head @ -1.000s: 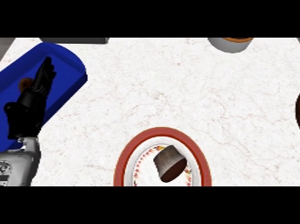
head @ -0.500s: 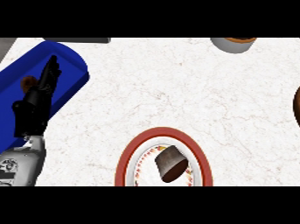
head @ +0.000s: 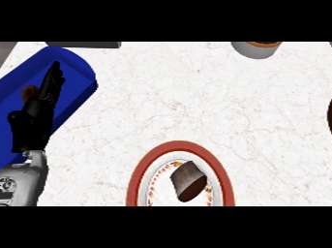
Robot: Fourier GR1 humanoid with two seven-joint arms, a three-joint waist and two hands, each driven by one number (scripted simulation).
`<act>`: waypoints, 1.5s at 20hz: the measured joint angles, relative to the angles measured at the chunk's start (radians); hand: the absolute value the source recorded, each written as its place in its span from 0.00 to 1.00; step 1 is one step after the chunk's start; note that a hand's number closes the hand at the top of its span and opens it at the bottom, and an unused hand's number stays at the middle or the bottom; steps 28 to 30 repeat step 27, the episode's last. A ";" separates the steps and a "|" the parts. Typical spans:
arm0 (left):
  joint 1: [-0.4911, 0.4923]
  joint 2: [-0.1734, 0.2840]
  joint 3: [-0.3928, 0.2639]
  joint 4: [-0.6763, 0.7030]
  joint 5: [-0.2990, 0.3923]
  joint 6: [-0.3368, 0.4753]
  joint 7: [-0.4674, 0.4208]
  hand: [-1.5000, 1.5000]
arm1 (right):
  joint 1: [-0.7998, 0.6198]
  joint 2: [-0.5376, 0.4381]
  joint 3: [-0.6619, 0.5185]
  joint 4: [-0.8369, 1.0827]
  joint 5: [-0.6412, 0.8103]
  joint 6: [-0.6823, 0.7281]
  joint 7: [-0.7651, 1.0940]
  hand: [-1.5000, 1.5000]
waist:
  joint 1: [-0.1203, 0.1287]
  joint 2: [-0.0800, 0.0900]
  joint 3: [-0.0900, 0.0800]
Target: Pick the can from the plate and place it in the bowl
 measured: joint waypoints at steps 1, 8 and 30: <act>-0.011 0.003 0.008 0.010 0.002 -0.002 0.000 0.50 | -0.002 -0.009 -0.012 0.026 -0.009 0.008 -0.023 0.00 | -0.002 0.000 0.000; 0.018 -0.007 0.011 0.004 -0.008 0.004 -0.016 0.50 | 0.025 -0.138 -0.089 0.143 -0.095 0.209 -0.084 0.00 | -0.013 -0.002 0.002; 0.026 0.007 0.043 -0.025 -0.002 -0.010 0.013 0.50 | 0.362 -0.254 -0.150 0.128 -0.233 0.503 -0.202 0.00 | -0.038 -0.010 0.003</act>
